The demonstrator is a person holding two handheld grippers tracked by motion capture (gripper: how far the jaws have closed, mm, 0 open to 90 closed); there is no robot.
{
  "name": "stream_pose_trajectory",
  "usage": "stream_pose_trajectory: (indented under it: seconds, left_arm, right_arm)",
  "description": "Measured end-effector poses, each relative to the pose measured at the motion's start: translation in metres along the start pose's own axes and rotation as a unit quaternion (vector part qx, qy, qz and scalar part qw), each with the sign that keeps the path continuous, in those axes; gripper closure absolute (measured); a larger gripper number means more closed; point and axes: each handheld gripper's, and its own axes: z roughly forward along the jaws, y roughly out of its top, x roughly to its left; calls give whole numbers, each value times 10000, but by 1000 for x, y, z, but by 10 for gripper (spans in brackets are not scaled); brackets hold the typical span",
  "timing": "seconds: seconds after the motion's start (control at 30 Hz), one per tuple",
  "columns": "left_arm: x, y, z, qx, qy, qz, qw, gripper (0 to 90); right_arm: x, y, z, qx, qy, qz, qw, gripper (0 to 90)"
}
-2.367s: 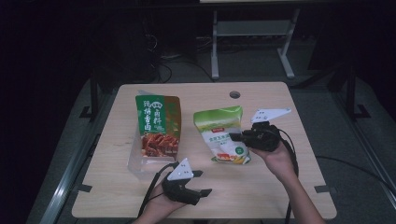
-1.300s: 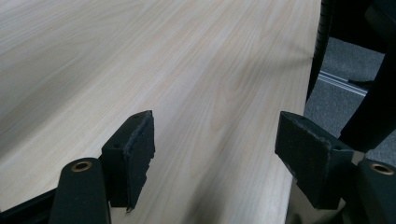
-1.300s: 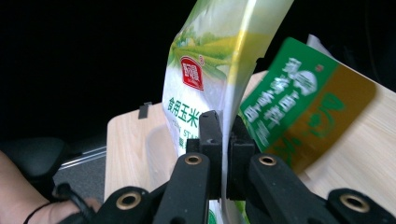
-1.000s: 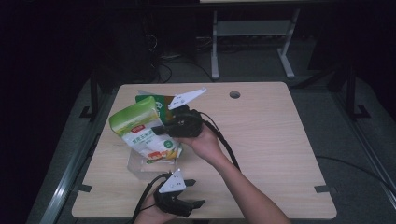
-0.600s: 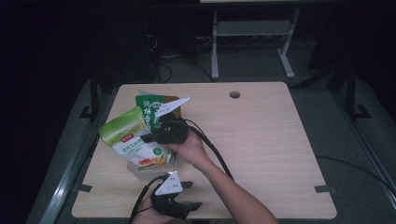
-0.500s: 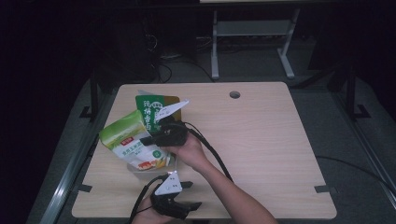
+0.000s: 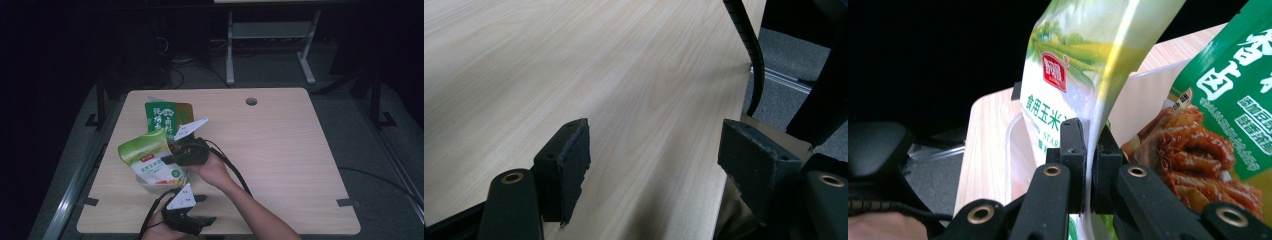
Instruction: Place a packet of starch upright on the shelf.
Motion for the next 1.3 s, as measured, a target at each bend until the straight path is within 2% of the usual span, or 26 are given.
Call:
stream_pose_trajectory:
  seconds: [0.17, 0.27, 0.33, 0.37, 0.5, 0.53, 0.63, 0.7, 0.93, 1.03, 1.07, 1.3]
  left_arm:
    - [2, 0, 0, -22, 17, 10, 10000, 288]
    - [2, 0, 0, -15, -1, -28, 10000, 288]
    - [2, 0, 0, -19, 1, -32, 10000, 288]
    - [2, 0, 0, -19, -1, -41, 10000, 288]
    - [2, 0, 1, -40, 0, -65, 10000, 288]
    - [3, 0, 1, -51, 12, -68, 10000, 288]
    - [4, 1, 1, -65, 24, -58, 10000, 288]
    - [4, 2, 1, -71, 22, -49, 10000, 288]
    - [5, 4, 2, -47, 33, 4, 10000, 286]
    - [5, 4, 2, -77, 33, -10, 10000, 286]
    - [5, 4, 2, -107, 45, -13, 9999, 286]
    - [5, 7, 1, -184, 65, 17, 9998, 286]
  right_arm:
    - [0, -7, -2, 97, -72, -39, 9999, 867]
    - [-2, -12, -2, 278, -153, -121, 9994, 868]
    - [-3, -15, -3, 283, -158, -105, 9994, 868]
    - [-3, -17, -3, 243, -111, -18, 9996, 868]
    - [-5, -21, -5, 291, -108, -66, 9995, 862]
    - [-5, -20, -6, 382, -106, -74, 9992, 841]
    - [-6, -18, -9, 369, -68, -45, 9993, 806]
    - [-6, -14, -14, 257, -9, 12, 9997, 772]
    - [-8, -6, -22, 196, -23, -87, 9998, 734]
    - [-7, -5, -22, 188, -15, -106, 9998, 771]
    - [-7, -5, -22, 209, -2, -128, 9997, 809]
    - [-6, -6, -20, 260, 32, -123, 9996, 878]
